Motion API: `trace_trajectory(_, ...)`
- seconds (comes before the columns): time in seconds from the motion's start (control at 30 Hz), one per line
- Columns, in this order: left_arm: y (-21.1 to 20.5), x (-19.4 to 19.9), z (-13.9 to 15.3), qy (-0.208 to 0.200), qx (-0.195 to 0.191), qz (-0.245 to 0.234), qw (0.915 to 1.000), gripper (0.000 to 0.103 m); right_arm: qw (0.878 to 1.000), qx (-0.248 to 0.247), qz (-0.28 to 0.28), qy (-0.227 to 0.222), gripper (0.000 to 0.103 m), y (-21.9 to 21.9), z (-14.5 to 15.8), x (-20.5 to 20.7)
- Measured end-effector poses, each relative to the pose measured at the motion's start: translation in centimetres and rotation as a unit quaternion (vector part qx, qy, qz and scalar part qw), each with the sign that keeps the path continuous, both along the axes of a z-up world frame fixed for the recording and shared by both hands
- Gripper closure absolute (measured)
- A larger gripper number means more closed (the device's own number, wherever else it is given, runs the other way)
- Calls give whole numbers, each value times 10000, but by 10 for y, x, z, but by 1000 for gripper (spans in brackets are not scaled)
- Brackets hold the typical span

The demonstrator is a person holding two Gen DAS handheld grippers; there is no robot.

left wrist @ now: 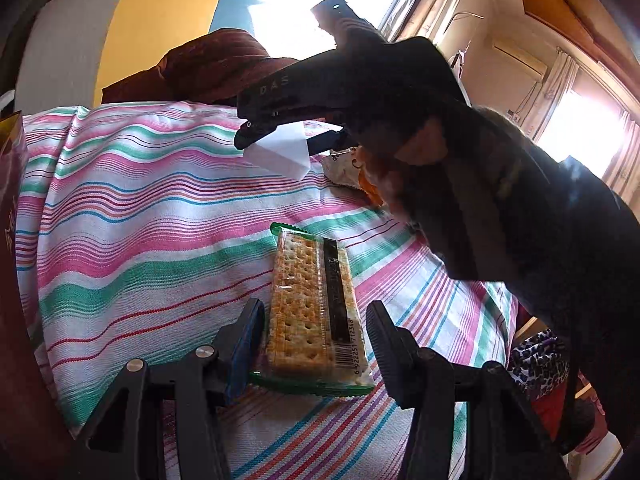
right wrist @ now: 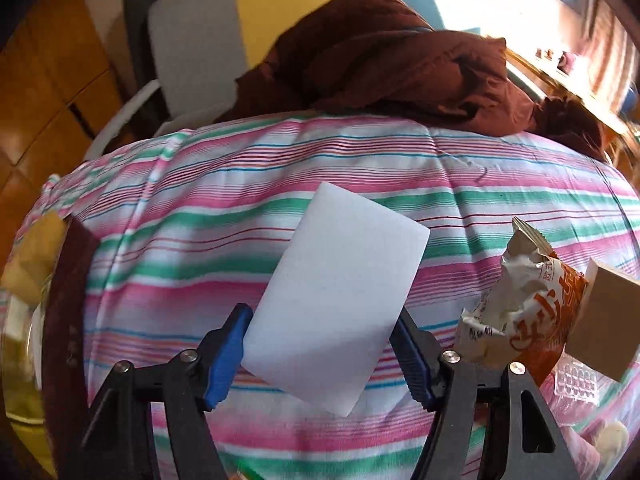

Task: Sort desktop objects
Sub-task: 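Carry the cracker pack and white sponge toward the gold tray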

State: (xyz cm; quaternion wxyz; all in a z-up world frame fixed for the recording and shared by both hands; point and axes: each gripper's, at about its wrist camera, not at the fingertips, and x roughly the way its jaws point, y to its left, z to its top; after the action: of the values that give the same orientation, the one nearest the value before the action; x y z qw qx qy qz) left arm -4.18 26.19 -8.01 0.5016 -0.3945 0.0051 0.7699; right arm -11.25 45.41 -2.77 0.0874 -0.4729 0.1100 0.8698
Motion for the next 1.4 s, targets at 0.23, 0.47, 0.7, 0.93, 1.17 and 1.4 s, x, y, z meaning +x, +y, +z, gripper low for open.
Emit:
trace_trajectory(0.23,7,7,1,300,-294,35,9991,49,9983,221,288,458,33,-11,12,69)
trace_trajectory(0.47,11,15,2,624,-509,137,9967,52,9973,275,197,650,32,-21,4,121)
trace_trajectory(0.7,4,33,7,842,-676,261,9938,53,9977,222,239,600,32,-27,-16,166)
trace_trajectory(0.93,-9,53,12,874,-926,504,9906,53,9973,211,438,555,29,-39,-30,182)
trace_trajectory(1.17,-3,58,11,1036,-1132,429,9872,50,9974,223,250,641,27,-44,-39,185)
trace_trajectory(1.4,-5,59,11,1095,-1094,444,9869,54,9964,326,106,781,35,-50,-39,192)
